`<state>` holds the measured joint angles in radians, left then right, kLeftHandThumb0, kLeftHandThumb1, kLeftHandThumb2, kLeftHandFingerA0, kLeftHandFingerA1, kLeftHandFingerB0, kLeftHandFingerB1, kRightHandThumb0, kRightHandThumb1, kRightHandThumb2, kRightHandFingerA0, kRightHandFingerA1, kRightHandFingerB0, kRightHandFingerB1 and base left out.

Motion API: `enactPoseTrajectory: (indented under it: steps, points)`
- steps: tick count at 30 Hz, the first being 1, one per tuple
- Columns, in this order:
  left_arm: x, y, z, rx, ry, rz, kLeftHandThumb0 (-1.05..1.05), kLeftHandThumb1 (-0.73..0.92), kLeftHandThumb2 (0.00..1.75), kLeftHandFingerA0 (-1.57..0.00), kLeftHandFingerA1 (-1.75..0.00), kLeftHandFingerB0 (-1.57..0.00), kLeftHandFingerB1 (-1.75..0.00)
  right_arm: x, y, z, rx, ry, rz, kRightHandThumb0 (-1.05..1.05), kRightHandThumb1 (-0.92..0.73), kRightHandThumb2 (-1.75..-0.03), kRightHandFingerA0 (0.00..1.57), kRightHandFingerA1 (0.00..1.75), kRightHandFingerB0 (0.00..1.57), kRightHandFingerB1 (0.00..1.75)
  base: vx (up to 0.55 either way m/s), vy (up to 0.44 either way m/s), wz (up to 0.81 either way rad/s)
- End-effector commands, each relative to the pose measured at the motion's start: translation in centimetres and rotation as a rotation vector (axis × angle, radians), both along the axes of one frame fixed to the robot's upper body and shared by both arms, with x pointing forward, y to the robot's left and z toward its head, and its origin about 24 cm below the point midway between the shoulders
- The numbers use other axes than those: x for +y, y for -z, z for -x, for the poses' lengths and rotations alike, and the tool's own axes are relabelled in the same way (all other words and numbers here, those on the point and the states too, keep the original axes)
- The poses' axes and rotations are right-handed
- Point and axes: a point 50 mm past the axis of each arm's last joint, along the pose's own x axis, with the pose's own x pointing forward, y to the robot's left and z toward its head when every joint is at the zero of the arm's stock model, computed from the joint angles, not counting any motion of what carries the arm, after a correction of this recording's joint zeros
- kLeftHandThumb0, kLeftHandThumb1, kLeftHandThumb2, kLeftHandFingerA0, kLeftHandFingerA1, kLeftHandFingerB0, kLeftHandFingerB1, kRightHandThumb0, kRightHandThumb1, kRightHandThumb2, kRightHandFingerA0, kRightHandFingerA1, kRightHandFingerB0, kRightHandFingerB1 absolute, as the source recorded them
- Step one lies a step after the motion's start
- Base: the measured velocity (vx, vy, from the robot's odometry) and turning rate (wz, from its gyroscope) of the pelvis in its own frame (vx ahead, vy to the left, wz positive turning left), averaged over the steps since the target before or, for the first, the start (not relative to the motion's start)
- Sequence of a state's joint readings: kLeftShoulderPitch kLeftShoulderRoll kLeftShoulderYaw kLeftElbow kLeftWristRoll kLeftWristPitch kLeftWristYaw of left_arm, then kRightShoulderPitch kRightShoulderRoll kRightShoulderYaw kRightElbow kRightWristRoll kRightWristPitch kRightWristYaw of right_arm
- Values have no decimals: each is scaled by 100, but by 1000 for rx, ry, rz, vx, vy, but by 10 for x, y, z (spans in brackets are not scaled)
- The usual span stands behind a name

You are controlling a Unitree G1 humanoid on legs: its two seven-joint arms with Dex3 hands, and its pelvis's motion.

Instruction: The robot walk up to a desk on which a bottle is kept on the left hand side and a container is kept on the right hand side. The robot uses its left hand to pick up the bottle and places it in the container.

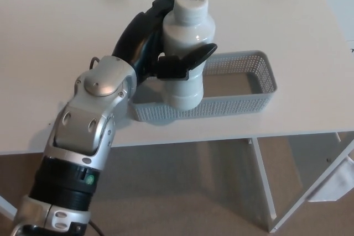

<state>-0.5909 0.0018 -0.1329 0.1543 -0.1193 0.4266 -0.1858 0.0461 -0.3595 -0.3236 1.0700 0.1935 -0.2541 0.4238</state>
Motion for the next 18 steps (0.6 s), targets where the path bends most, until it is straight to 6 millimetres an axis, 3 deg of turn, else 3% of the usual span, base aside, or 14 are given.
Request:
enactPoseTrajectory:
  steps: [1,11,12,18]
  points:
    - [6,-11,-2,-79,-2,-23,-80,51,81,0,0,0,0,-5,-4,1,0,2,18,-42,-26,-50,104,51,87,47,0,0,0]
    - [19,-36,-28,-197,-112,-179,-75,45,75,0,0,0,0,-4,-3,1,-2,2,12,-47,-24,-55,104,54,85,49,0,0,0]
    - [22,-39,-32,-198,-139,-183,-73,51,56,0,0,0,0,-4,-3,1,-2,2,13,-41,-26,-50,104,51,87,47,0,0,0]
    - [41,-55,-55,-209,-271,-250,-79,51,56,0,0,0,0,-3,-3,0,1,-9,18,-43,-27,-50,102,51,88,47,0,0,0]
